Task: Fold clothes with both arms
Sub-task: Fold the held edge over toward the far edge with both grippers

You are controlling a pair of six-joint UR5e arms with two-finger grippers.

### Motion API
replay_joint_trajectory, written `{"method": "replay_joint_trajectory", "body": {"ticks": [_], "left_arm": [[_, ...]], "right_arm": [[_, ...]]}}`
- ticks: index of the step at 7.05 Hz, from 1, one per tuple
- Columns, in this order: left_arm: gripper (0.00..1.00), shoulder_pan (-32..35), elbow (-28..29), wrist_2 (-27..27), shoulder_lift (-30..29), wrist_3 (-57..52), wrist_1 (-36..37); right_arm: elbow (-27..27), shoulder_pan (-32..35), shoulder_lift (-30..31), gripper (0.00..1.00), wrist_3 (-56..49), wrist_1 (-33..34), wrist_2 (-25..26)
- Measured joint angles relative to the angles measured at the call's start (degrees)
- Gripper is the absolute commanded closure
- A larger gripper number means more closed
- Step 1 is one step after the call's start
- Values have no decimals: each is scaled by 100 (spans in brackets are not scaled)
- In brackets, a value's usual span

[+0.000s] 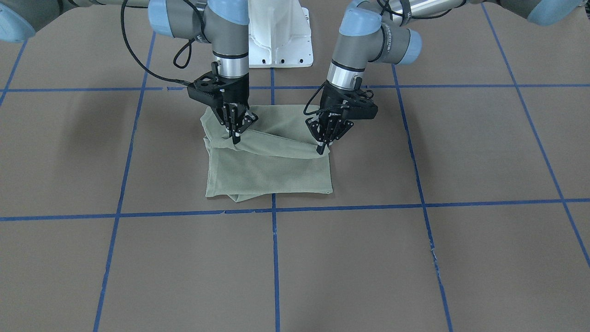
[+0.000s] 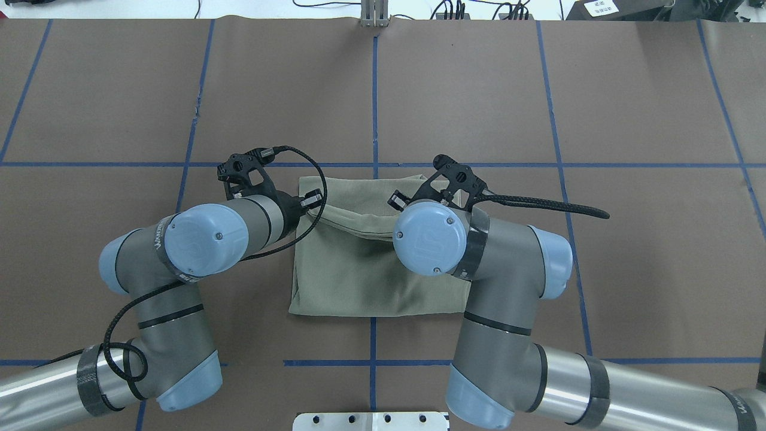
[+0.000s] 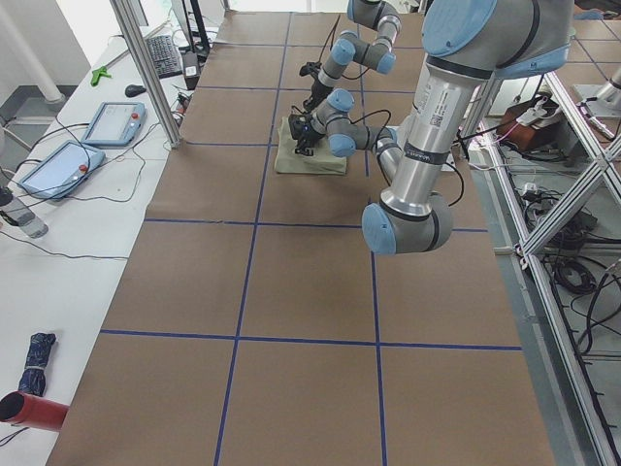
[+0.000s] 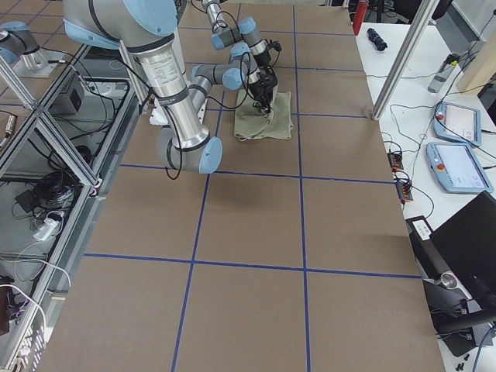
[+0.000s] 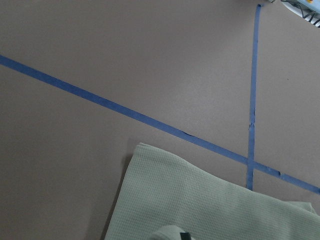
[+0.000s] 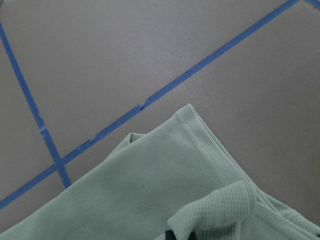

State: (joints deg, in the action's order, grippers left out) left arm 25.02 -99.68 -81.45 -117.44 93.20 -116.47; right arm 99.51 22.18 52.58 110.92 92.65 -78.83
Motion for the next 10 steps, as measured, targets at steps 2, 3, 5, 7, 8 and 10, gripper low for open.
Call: {"method": "replay_joint_trajectory", "body": {"ticks": [2,3,5,7,8,10], "left_arm": [[100,3,183,-1,-98,2,-47],[100,3,257,3,-120,-15,-125],[100,61,312,5,-129,-182,-185],[95,142,323,4,-130,-256,-185],[30,155,326,0,-130,-266,-183],[0,171,322,-11,-125,-454,-193]], "right_arm": [[-513,157,-109,100,-134,-526,-94],[-628,243,-117,100,-239,-670,-200],[-682,361,-97,100,-345,-735,-337],[-690,410,-78,43,-416,-720,-358],[-698,425,-72,0,-428,-714,-356],[-699,479,-81,0,-498,-692,-353]]}}
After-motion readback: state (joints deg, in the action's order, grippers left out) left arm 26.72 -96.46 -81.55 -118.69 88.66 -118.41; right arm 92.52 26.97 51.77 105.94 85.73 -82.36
